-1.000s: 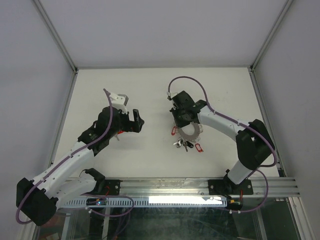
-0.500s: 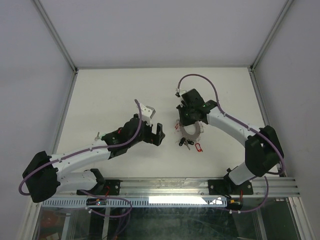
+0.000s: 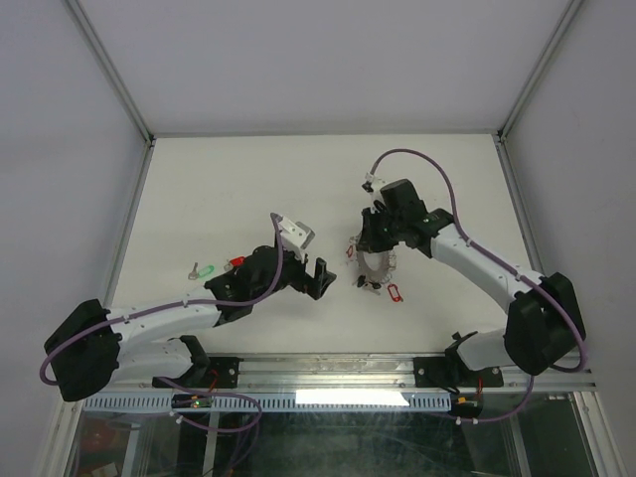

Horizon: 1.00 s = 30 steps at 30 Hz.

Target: Put the keys on the keyring

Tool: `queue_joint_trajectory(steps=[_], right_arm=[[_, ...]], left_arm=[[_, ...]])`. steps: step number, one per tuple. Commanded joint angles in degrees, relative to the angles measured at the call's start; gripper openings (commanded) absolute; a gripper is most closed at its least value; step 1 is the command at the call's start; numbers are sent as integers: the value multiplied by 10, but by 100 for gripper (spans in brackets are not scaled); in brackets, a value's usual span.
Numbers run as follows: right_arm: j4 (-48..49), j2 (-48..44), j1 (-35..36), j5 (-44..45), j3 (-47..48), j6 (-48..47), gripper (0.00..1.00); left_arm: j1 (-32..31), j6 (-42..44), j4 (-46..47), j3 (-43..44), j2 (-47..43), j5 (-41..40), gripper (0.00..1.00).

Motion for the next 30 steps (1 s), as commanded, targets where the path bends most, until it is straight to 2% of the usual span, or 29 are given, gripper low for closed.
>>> queue_joint_trajectory(steps=[1, 8, 12, 15, 21, 25, 30], right_arm=[[58, -38, -6, -62, -12, 26, 0], [62, -64, -7, -93, -24, 40, 0], [64, -75, -8, -105, -24, 48, 0], [68, -84, -8, -116, -26, 53, 0], [85, -101, -8, -134, -46, 54, 0], [85, -109, -7, -136, -53, 47, 0], [90, -118, -8, -147, -60, 44, 0]], left_arm=[[-5, 32, 107, -32, -47, 46, 99], [-13, 49, 205, -113, -88, 62, 99], [-22, 92, 360, -191, -103, 107, 99], [-29, 161, 468, -241, -107, 155, 94], [-40, 305, 473, -237, -97, 203, 79], [-42, 342, 475, -218, -79, 199, 63], [-45, 365, 468, -184, -38, 221, 53]])
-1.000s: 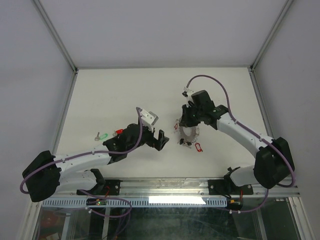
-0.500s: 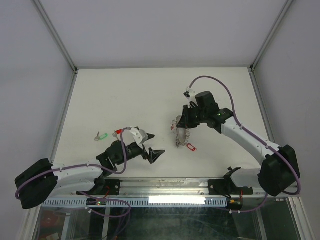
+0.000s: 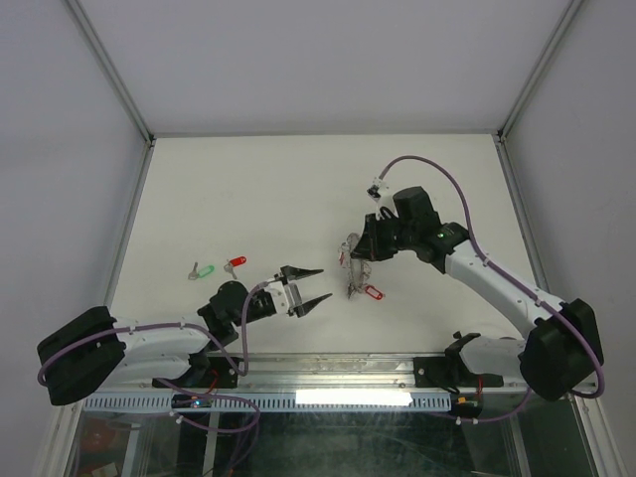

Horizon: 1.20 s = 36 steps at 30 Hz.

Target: Put the keys on the keyring

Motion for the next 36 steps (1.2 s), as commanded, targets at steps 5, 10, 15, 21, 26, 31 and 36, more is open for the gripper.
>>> queue_joint_trajectory(steps=[5, 10, 15, 21, 26, 31, 36], right_arm=[[54, -37, -3, -49, -7, -3, 0], [63, -50, -2, -61, -17, -8, 0], [67, -58, -2, -72, -21, -12, 0], [69, -63, -2, -85, -24, -18, 0], [67, -64, -2, -88, -25, -25, 0], [60, -64, -2, -84, -23, -35, 0], [60, -66, -2, -87, -22, -39, 0]], left_arm=[[-15, 60, 37, 74, 77, 38, 46], [-19, 69, 48, 89, 111, 18, 38], [-20, 79, 30, 106, 134, 15, 33], [-23, 81, 33, 105, 141, 1, 34], [-24, 83, 33, 100, 125, -4, 34], [-24, 85, 19, 94, 99, 14, 38], [-24, 86, 7, 91, 97, 15, 41]])
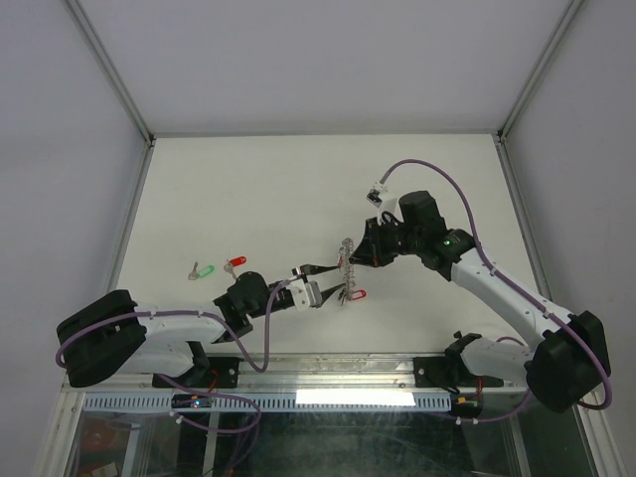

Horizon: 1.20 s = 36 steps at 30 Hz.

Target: Put the keys on the keyring

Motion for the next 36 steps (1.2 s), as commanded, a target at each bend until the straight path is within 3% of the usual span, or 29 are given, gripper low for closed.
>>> queue_joint_trajectory(steps=[1, 11, 32, 36], right_arm=[[38, -26, -2, -24, 5, -13, 0], [48, -45, -2, -54, -4, -30, 0], [53, -48, 4, -72, -5, -39, 0], [53, -46, 4, -68, -4, -39, 0]], left_arm=[[-5, 10, 2, 4, -9, 10, 42], [-5, -2, 5, 10, 16, 13, 48], [-5, -27, 7, 29, 27, 23, 45], [-5, -30, 8, 31, 26, 26, 40]])
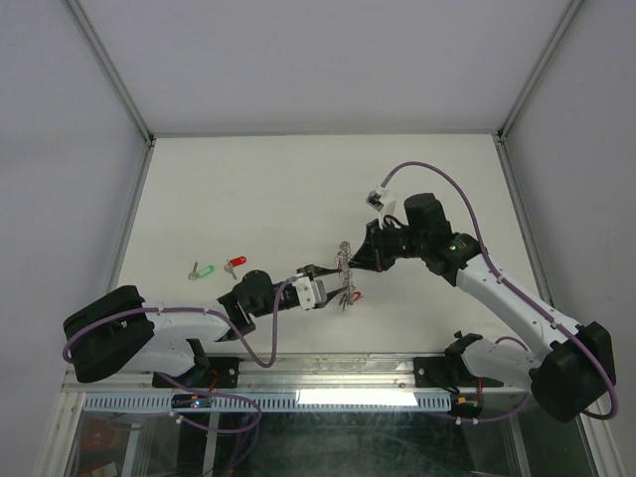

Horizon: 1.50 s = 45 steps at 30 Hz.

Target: Put the keys on the keyring

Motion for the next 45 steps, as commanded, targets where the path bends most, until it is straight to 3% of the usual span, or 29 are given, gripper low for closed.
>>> queue_joint_trajectory(steps=[1, 32, 37, 45], right_arm=[[47, -14, 4, -12, 7, -10, 0], [39, -15, 8, 5, 4, -22, 0], [29, -26, 8, 17, 5, -37, 13], [42, -80, 8, 53, -5, -39, 39]], left_arm=[[-5, -10, 22, 23, -1, 21, 39], [-5, -2, -18, 34, -3, -8, 0], [-5, -11, 9, 19, -12, -1, 0], [-4, -90, 172, -38, 12, 6, 0]])
